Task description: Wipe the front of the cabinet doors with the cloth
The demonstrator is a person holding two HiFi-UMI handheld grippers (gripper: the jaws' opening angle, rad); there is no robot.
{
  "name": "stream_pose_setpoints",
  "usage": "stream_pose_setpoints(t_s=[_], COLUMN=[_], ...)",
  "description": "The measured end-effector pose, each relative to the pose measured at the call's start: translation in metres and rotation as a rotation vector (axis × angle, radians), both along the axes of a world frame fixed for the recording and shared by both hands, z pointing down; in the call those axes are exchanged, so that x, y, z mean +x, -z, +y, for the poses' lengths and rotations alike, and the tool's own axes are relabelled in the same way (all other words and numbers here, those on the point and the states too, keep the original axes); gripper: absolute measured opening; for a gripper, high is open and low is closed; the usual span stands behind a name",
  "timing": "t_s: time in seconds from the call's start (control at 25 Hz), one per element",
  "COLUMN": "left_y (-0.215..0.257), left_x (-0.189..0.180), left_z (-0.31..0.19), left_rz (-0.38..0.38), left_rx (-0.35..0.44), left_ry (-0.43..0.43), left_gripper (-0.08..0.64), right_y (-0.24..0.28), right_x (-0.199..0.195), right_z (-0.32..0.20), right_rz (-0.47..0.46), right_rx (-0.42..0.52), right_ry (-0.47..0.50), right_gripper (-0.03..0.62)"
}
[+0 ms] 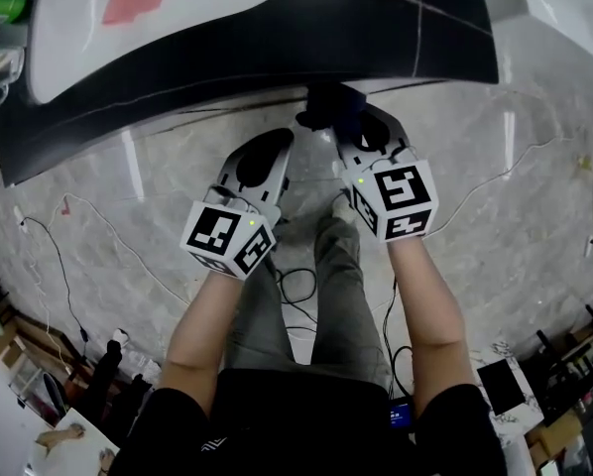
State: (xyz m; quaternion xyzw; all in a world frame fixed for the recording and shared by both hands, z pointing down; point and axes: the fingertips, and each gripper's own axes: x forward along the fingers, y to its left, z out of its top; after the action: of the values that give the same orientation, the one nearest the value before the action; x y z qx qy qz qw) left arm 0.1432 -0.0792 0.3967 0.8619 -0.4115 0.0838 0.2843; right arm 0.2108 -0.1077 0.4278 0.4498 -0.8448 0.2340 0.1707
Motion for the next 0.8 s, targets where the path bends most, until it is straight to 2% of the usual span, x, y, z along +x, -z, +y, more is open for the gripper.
stream_pose_setpoints(t_s=[0.28, 0.56, 0.8], left_y=[-0.002, -0.010, -0.015], left_x=[0.051, 0.084, 0.073], left_z=[0.000, 0.001, 0.007], left_rz=[0.006, 0.022, 0.024], left_rx=[-0.003, -0.010, -0.011], left_ry=[-0.052, -0.066, -0.046], left_gripper=[0.009, 0.009, 0.009], right_y=[-0.004, -0.012, -0.017], right_x=[0.056, 0.095, 0.082], right_z=[-0.002, 0.001, 0.018], right_rz=[0.009, 0.020, 0.020], right_rx=[-0.002, -0.013, -0.025], right_ry=[-0.059, -0.103, -0.070], right_gripper=[0.071, 0.071, 0.071])
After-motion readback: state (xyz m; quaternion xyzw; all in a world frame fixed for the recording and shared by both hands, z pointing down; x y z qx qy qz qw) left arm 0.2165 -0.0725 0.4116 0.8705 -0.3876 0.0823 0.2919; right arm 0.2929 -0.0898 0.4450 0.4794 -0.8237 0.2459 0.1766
